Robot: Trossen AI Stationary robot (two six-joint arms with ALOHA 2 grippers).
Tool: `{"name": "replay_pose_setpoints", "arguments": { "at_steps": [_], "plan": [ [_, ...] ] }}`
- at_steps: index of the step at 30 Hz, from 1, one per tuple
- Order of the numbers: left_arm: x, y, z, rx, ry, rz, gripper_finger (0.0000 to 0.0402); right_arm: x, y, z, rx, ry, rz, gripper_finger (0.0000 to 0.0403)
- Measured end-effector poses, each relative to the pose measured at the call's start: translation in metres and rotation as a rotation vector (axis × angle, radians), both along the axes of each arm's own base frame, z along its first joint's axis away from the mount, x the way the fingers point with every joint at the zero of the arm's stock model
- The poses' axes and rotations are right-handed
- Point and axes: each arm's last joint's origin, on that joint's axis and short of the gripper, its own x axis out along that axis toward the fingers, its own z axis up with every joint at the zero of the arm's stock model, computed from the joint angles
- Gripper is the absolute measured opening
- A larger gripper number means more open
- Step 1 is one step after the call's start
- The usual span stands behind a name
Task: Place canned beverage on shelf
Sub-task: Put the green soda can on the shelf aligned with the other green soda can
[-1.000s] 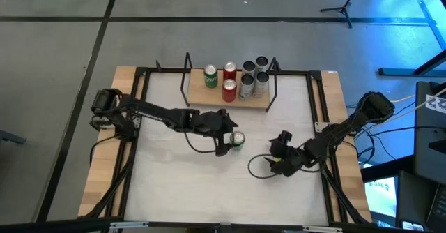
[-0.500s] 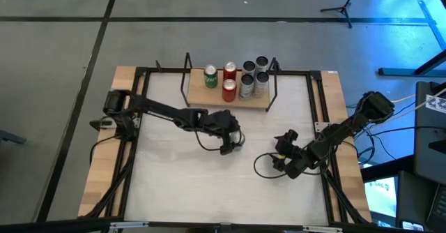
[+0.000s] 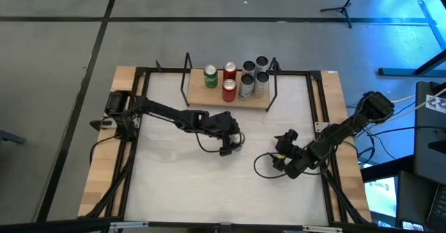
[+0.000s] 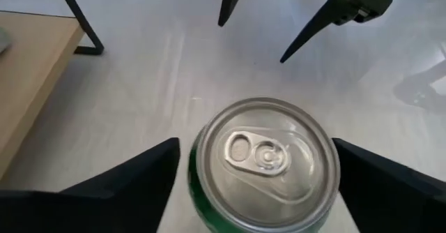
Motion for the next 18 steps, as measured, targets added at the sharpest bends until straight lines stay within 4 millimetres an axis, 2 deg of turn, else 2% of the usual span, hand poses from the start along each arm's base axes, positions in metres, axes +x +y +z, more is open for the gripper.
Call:
{"name": "replay_pose_setpoints", "arguments": {
  "at_steps": [7, 18],
  "plan": [
    [-0.0002, -0.0003, 0.0002, 0.011, 0.001, -0.01, 0.0271, 0.0, 0.0, 0.0, 0.001, 0.0, 0.0, 0.0376],
    [-0.003, -0.0002, 0.0048, 0.021, 0.003, -0.004, 0.0275, 0.0, 0.0, 0.0, 0.0, 0.0, 0.0, 0.0376]
  ]
}}
